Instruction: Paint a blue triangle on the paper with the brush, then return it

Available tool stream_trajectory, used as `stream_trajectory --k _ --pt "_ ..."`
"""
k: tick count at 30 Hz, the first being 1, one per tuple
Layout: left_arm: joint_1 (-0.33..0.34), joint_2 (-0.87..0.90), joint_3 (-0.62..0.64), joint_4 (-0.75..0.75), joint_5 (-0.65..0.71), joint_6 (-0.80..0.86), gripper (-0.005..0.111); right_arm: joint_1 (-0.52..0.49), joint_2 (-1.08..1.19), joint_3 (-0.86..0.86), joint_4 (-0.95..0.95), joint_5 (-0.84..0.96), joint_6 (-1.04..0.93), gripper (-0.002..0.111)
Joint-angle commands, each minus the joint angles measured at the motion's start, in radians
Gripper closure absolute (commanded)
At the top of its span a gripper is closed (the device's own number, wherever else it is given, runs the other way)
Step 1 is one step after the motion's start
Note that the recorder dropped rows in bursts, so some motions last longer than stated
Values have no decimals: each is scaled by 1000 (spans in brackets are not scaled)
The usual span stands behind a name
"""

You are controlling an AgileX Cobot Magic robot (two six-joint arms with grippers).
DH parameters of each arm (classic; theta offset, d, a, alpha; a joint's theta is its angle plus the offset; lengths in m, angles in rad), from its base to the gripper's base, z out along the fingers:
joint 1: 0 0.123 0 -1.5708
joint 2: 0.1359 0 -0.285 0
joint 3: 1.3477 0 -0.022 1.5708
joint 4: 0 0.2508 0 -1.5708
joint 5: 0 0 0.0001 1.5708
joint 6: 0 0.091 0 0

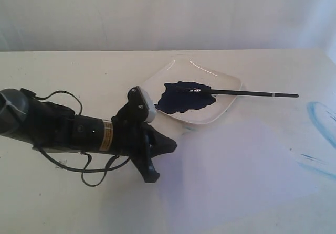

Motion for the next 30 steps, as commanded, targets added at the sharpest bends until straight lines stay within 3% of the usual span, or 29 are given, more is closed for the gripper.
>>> stream_trajectory --k 1,14,21,30 --pt "-44 61 -70 1 66 13 107 -1 1 -9 2 -15 -12 108" --pt "-48 107 -91 276 152 -155 107 -1 1 -9 1 -26 -12 108" --pt "-46 82 -91 282 182 -163 107 -1 1 -9 1 -31 -12 108" --pt "24 45 -84 390 196 -265 107 -1 14 -9 1 -32 -12 108"
